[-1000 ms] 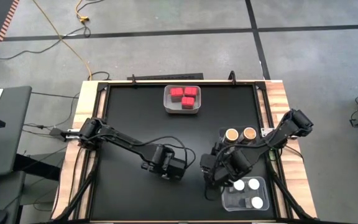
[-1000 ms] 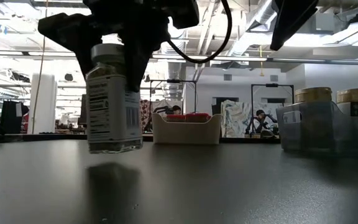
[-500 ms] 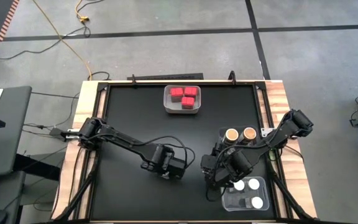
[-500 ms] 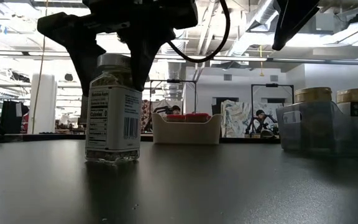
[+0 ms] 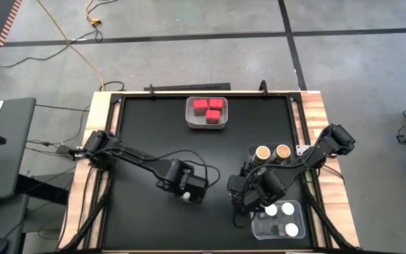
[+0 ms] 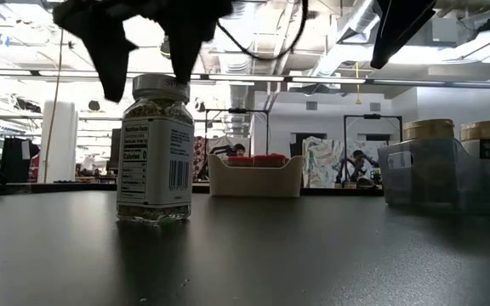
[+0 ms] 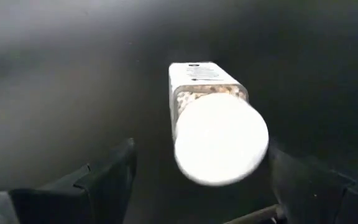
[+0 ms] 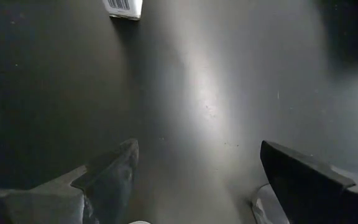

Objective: Sort spices by type
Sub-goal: Put the white seasoning bottle into the transparent bin

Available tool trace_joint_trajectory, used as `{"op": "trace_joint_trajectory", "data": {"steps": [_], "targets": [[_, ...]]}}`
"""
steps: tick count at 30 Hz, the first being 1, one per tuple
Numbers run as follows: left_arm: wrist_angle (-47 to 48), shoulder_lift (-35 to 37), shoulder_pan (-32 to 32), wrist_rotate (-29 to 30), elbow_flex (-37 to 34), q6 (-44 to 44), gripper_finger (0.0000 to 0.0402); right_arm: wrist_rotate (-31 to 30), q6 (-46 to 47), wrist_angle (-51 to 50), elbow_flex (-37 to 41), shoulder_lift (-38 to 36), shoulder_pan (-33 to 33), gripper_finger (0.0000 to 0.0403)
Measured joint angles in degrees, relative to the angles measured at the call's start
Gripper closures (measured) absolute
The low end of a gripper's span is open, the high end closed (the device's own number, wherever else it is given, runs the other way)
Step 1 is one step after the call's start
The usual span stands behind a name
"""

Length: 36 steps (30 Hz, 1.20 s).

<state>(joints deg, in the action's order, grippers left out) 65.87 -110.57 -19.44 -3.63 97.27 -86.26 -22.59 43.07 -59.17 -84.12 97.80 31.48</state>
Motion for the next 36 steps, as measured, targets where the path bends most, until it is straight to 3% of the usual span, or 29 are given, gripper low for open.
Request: {"op": "trace_joint_trajectory", "data": {"steps": [3,8,11,15,18,23,27,31,36], "targets": [[1.5,2.8,-0.6,3.4,0.0,3.0,0.0075,0.0,0.2,0.1,0.0,0.0,-0.3,0.0039],[6.7,8.5,-0.8,5.4,0.0,20.3,0.0075,0.0,3.3,0.8,0.0,0.0,-0.8,0.0039],[6.3,10.7,-1.2,6.6,0.0,25.2,0.0075,0.0,3.8,3.1,0.0,0.0,-1.6,0.0039],[4.3,12.1,-3.9,17.4,0.0,40.4,0.0075,0.0,4.0,6.8,0.0,0.0,-2.8,0.0039],[1.8,13.8,-6.2,21.9,-2.1,47.3,0.0075,0.1,5.6,8.6,0.0,0.0,-3.6,0.0039],[-10.8,23.7,-8.7,27.6,-17.5,53.3,0.0075,0.2,13.9,8.8,0.0,0.0,-5.2,0.0041],[-25.5,37.6,-8.9,24.5,-34.1,61.1,0.0074,0.5,23.6,8.5,-2.8,1.0,-6.9,0.0042],[-31.6,50.5,-8.0,20.3,-47.1,64.8,0.0074,1.7,31.5,5.2,-11.0,6.8,-8.8,0.0042],[-30.1,64.1,-8.0,16.7,-56.2,65.7,0.0074,5.2,40.0,-1.8,-28.0,19.8,-10.9,0.0042]]}}
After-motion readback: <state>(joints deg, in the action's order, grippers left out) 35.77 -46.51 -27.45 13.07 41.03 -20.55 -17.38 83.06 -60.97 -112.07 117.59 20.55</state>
